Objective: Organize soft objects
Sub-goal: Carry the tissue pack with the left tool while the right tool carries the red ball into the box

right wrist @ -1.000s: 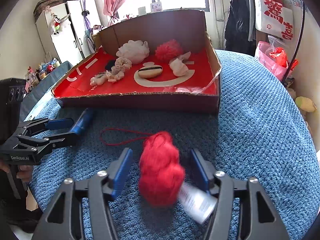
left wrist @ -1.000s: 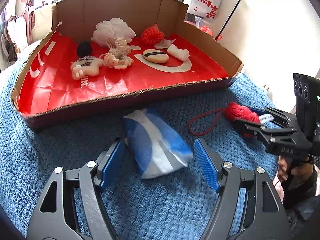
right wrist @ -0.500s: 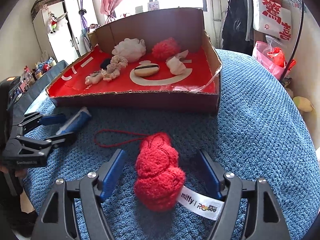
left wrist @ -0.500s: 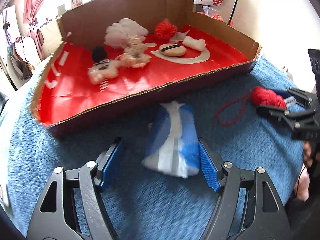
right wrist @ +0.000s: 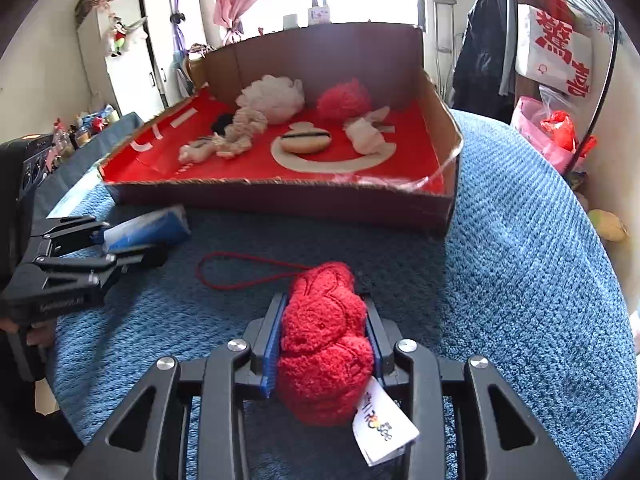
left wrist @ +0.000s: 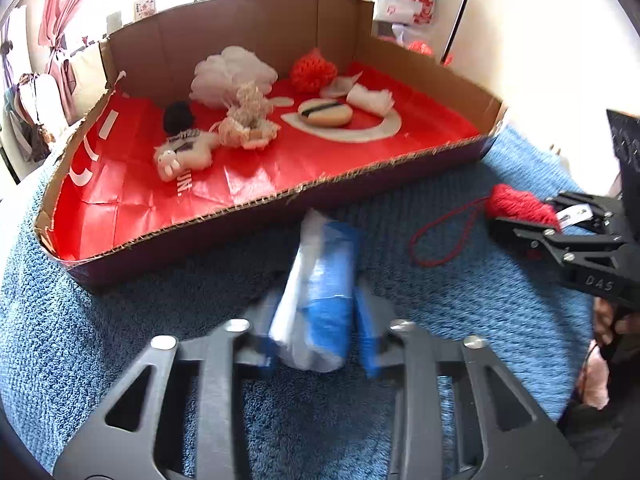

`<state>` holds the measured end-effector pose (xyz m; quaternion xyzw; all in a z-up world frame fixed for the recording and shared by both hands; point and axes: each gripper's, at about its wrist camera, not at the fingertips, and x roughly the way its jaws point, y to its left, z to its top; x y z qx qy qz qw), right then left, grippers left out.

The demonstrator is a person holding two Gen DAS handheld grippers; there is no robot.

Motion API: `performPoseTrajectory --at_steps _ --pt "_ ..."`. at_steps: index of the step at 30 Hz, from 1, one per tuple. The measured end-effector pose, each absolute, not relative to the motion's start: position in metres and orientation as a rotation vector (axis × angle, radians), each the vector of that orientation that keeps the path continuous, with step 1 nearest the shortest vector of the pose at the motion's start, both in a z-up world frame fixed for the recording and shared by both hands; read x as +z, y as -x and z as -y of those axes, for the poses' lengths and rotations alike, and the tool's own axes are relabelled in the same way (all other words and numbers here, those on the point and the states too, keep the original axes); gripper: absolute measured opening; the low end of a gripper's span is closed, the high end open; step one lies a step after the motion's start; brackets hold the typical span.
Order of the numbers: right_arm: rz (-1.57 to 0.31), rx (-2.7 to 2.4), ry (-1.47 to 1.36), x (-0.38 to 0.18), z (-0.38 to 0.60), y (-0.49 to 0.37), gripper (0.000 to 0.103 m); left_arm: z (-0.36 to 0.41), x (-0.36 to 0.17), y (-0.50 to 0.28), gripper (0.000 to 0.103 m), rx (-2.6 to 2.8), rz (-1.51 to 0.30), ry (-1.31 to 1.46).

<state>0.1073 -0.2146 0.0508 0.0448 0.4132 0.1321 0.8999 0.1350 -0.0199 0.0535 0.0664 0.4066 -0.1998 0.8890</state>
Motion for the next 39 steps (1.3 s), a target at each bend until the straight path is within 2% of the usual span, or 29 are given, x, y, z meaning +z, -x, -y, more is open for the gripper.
performPoseTrajectory --at_steps 8,15,26,39 --pt "-0.763 0.308 -0.131 0.084 0.216 -0.106 0.037 0.014 0.081 -0.125 0.027 -0.47 -0.788 -0.108" --pt "-0.711 0.331 -0.086 0.122 0.205 -0.149 0.037 0.01 0.103 -0.157 0.027 -0.485 -0.778 -0.15" --pt "-0.944 0.391 0.073 0.087 0.176 -0.24 0.037 0.007 0.088 -0.222 0.027 -0.526 -0.896 -0.211" --pt "-1.058 0.415 0.165 0.061 0.172 -0.264 0.037 0.0 0.074 -0.252 0.027 -0.559 -0.983 -0.242"
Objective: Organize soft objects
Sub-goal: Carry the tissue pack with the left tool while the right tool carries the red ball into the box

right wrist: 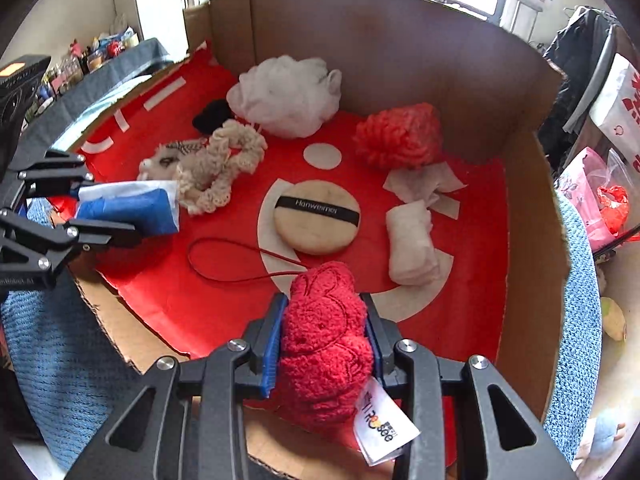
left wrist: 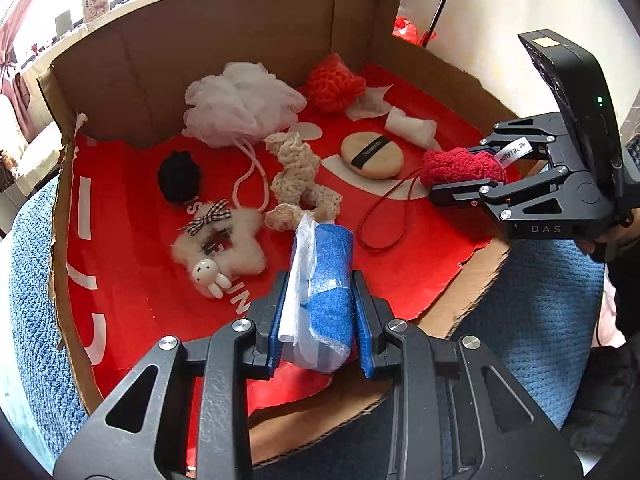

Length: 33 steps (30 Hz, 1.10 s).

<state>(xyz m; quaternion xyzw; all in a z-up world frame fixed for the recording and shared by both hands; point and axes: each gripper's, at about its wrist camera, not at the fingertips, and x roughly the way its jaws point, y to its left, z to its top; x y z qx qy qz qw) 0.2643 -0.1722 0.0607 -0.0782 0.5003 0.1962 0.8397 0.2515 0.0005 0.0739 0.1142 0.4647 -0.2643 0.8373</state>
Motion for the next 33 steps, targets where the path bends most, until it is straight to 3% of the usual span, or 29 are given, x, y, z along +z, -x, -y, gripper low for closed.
performPoseTrajectory --at_steps 22,23,25,26,29,33 --pt "-1.061 0.421 0.171 0.057 0.173 -0.27 0.039 -0.01 0.067 -0.256 0.03 -0.583 -1.01 -0.209" --pt "-1.059 0.422 0.171 0.058 0.173 -0.27 0.041 -0.01 0.067 -0.256 0.031 -0.583 -1.011 -0.207" --pt "-1.058 0.421 0.167 0.058 0.174 -0.27 0.042 -0.01 0.068 -0.256 0.045 -0.581 -1.007 -0.203" --pt "-1.057 0.42 0.167 0.058 0.175 -0.27 0.044 -0.009 0.068 -0.256 0.056 -0.578 -1.0 -0.202" --pt "-1.05 0.415 0.167 0.058 0.175 -0.269 0.051 -0.007 0.072 -0.252 0.058 -0.59 -0.979 -0.208" --pt "-1.038 0.412 0.161 0.061 0.176 -0.267 0.053 -0.004 0.076 -0.249 0.058 -0.592 -0.965 -0.204"
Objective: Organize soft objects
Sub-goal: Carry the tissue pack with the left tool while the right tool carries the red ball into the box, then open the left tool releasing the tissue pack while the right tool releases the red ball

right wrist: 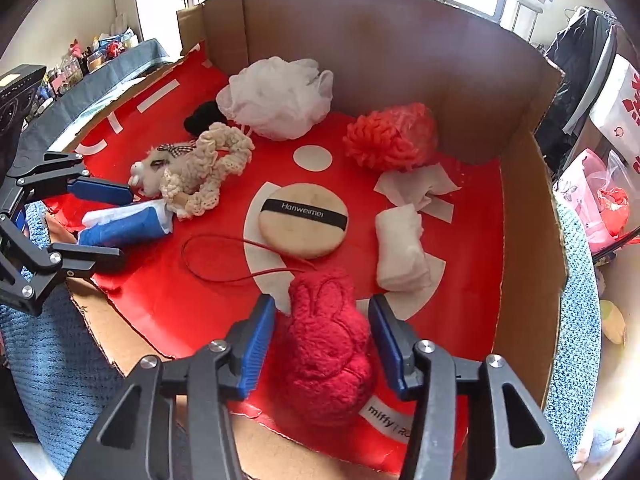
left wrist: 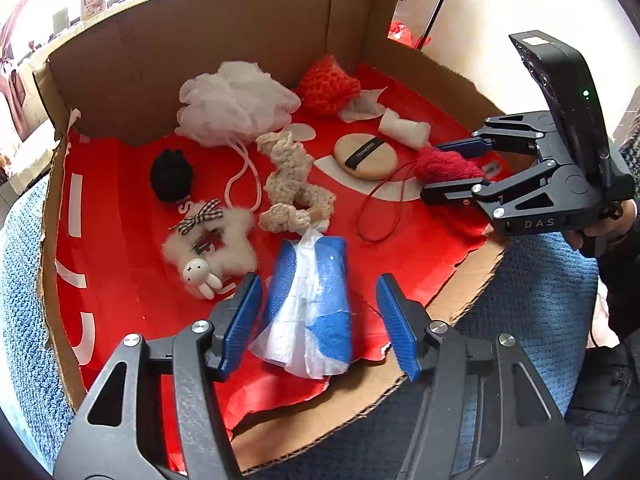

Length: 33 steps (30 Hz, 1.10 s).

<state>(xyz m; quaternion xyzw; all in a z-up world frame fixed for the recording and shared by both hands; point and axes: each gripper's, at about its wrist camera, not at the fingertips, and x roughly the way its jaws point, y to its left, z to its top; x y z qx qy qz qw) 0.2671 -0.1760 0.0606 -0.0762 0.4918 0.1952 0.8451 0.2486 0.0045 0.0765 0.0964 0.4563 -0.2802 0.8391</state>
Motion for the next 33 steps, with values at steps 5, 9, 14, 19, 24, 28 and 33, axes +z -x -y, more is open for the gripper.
performPoseTrajectory --at_steps 5,9,14,19,24,28,33 --pt "-1.01 0.405 0.148 0.07 0.178 -0.262 0.062 -0.004 0.084 -0.244 0.061 -0.587 -0.941 -0.186" --pt "-0.985 0.391 0.133 0.079 0.18 -0.258 0.067 -0.004 0.09 -0.239 0.065 -0.575 -0.91 -0.161" --pt "-0.939 0.373 0.109 0.095 0.18 -0.251 0.075 -0.005 0.102 -0.23 0.073 -0.538 -0.849 -0.115" --pt "-0.883 0.339 0.078 0.112 0.183 -0.241 0.087 -0.01 0.117 -0.218 0.078 -0.473 -0.775 -0.088" --pt "-0.814 0.272 0.06 0.129 0.184 -0.229 0.098 -0.011 0.132 -0.204 0.091 -0.372 -0.662 -0.056" --pt "-0.762 0.2 0.044 0.136 0.185 -0.222 0.103 -0.009 0.138 -0.198 0.098 -0.27 -0.585 -0.05" --pt "-0.68 0.101 0.003 0.129 0.186 -0.216 0.103 -0.01 0.13 -0.199 0.099 -0.166 -0.517 -0.018"
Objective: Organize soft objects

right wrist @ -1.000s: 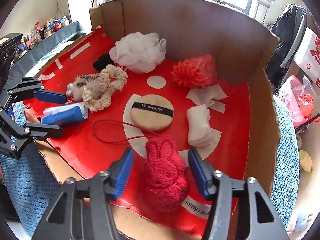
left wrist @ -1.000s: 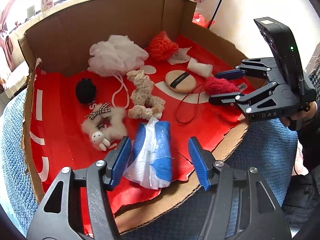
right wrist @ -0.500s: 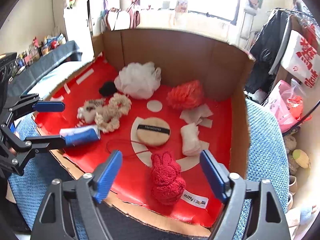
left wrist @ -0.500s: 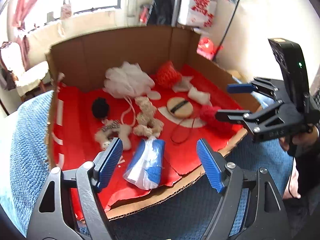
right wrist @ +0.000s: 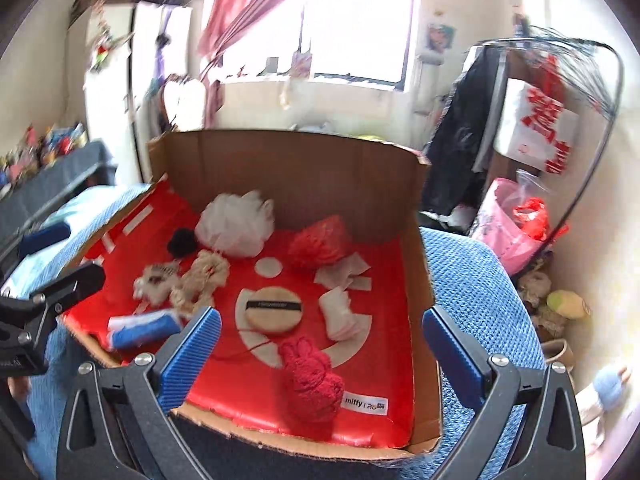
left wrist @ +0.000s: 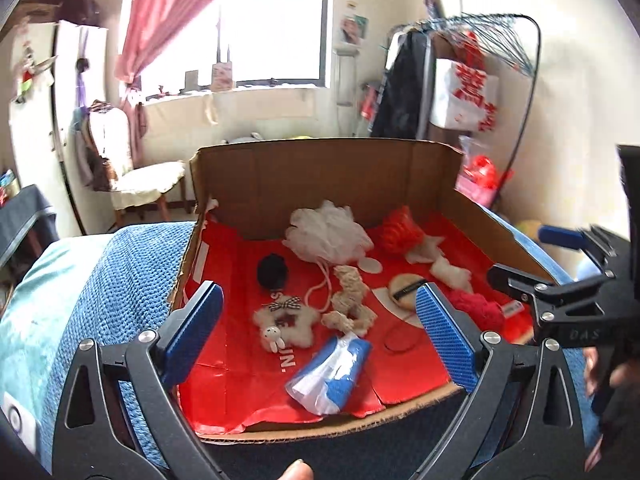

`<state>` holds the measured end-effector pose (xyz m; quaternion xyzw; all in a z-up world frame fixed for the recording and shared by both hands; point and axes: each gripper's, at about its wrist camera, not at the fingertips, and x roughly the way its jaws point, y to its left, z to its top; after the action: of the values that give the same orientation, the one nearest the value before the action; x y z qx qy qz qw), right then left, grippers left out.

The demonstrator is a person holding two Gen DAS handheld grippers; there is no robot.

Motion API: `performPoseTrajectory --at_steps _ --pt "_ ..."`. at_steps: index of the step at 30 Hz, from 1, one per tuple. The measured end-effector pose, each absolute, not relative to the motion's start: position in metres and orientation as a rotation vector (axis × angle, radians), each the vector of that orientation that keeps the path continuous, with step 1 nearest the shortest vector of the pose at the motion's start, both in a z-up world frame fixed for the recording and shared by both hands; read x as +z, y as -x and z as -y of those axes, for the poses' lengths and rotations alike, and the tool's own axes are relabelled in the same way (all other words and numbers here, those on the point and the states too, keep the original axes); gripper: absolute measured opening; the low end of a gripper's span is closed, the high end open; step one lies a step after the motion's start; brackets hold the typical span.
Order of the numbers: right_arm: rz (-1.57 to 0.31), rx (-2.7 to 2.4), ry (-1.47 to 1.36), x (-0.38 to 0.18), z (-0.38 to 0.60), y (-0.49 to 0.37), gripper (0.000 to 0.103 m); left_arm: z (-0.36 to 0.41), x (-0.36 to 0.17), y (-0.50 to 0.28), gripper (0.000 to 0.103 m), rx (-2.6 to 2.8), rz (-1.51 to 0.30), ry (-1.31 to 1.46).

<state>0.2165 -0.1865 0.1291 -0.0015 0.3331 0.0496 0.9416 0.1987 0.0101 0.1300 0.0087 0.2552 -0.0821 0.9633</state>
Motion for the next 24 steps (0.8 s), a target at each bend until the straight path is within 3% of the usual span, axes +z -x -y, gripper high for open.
performPoseTrajectory --at_steps 24 --pt "-0.619 0.058 -0.04 0.085 0.184 -0.221 0.103 -0.002 0.085 -0.219 0.099 -0.07 -0.53 -0.038"
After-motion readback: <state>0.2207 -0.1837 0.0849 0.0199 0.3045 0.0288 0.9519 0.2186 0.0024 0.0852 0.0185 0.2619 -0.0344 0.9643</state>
